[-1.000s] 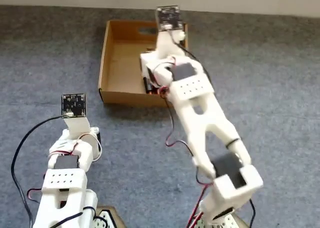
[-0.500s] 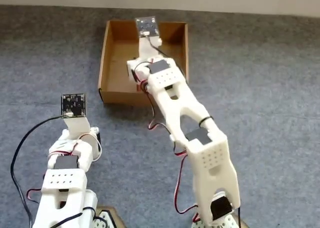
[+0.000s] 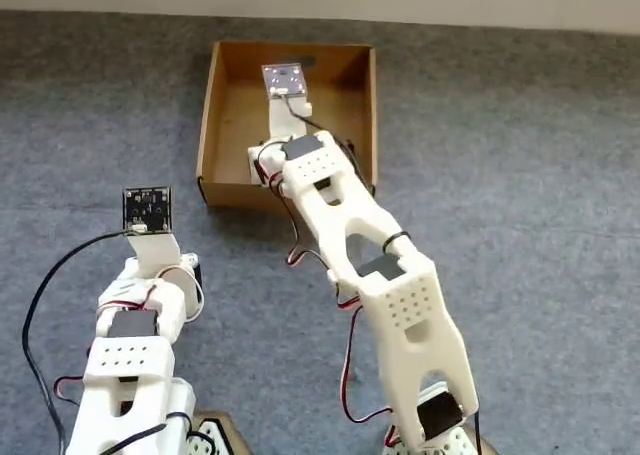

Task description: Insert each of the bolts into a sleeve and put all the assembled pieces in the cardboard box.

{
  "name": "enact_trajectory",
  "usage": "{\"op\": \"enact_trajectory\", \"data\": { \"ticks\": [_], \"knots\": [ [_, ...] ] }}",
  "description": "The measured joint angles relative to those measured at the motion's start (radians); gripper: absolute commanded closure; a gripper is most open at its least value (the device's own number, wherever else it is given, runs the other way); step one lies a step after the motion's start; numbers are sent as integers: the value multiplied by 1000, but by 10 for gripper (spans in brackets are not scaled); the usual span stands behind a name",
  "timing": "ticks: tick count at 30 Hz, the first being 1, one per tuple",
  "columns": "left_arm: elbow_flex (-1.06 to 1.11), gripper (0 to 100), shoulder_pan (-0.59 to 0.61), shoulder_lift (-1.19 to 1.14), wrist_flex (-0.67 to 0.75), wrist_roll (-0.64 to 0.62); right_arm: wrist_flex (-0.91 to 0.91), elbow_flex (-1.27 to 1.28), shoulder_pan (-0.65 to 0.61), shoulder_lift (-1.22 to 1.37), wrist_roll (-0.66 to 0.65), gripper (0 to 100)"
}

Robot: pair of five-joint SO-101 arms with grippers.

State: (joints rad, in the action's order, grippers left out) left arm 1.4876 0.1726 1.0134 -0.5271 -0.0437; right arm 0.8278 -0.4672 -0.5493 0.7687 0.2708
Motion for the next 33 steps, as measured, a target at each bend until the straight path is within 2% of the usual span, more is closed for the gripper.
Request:
{"op": "enact_trajectory", "data": {
  "ticks": [26, 33],
  "knots": [
    [0, 990, 0, 0, 0, 0, 0, 0, 26, 2, 0, 988],
    [0, 990, 0, 0, 0, 0, 14, -5, 26, 2, 0, 858]
  ]
}}
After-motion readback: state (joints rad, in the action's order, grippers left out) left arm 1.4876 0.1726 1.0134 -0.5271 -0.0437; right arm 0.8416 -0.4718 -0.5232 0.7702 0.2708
